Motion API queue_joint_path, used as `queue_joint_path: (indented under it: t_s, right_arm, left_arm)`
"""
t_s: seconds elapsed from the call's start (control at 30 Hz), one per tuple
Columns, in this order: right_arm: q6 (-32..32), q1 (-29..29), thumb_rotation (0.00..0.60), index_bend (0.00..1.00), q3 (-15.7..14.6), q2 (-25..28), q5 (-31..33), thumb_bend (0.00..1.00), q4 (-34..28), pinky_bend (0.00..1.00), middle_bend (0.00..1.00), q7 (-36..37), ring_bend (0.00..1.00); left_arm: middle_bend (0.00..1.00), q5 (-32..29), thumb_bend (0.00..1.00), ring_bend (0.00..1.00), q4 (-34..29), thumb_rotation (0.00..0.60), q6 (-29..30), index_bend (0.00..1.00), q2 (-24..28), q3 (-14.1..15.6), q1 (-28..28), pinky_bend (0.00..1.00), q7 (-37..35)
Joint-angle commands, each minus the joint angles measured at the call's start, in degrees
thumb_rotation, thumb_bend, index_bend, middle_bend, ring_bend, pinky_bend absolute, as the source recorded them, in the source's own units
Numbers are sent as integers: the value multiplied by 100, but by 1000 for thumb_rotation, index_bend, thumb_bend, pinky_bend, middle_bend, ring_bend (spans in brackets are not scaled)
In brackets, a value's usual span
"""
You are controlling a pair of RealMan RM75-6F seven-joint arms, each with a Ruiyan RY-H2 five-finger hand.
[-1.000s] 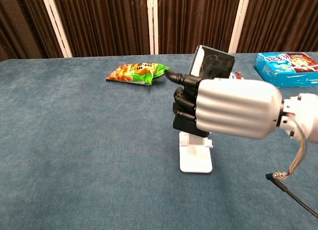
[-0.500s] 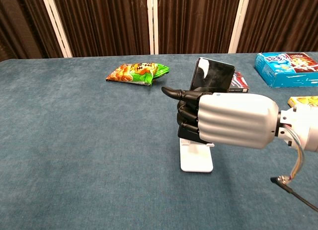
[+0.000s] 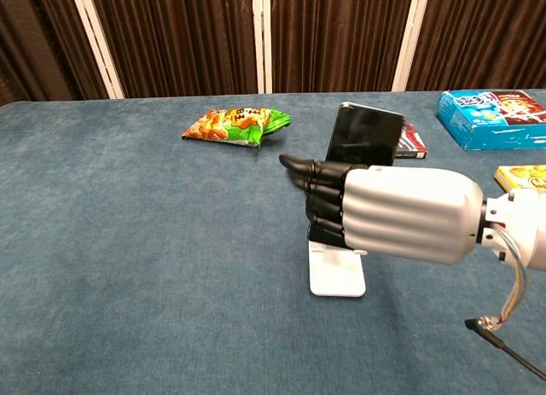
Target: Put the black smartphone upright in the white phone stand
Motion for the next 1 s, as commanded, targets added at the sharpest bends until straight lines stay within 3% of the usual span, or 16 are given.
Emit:
queue_joint_path:
  t_s: [0.03, 0.37, 0.73, 0.83, 0.93, 1.0]
  right_arm:
    - [39, -6, 600, 240, -7, 0, -26, 423, -16, 0, 100, 42, 2]
    - [249, -62, 600, 89, 34, 110, -110, 413, -134, 0, 30, 98, 0]
    - [939, -184, 600, 31, 168, 505, -202, 403, -437, 0, 21, 667, 0]
    - [1427, -188, 600, 28, 152, 662, -345, 342, -336, 0, 20, 1342, 0]
    - [2127, -293, 600, 16, 171, 807, -304, 186, -118, 0, 19, 2355, 0]
    - [2658, -509, 600, 5, 267, 908, 46, 65, 84, 0, 13, 3203, 0]
  left_arm:
    - [0, 0, 0, 0, -6, 600, 0, 0, 2, 1, 0, 0, -1]
    - [0, 24, 0, 0, -26, 600, 22, 0, 10, 12, 8, 0, -3]
    - [0, 59, 0, 0, -36, 600, 46, 0, 12, 29, 19, 0, 0]
    - [0, 68, 0, 0, -41, 600, 57, 0, 18, 32, 26, 0, -16]
    - [0, 87, 0, 0, -49, 600, 75, 0, 27, 35, 33, 0, -32]
    - [0, 111, 0, 0, -58, 600, 88, 0, 33, 42, 39, 0, -41]
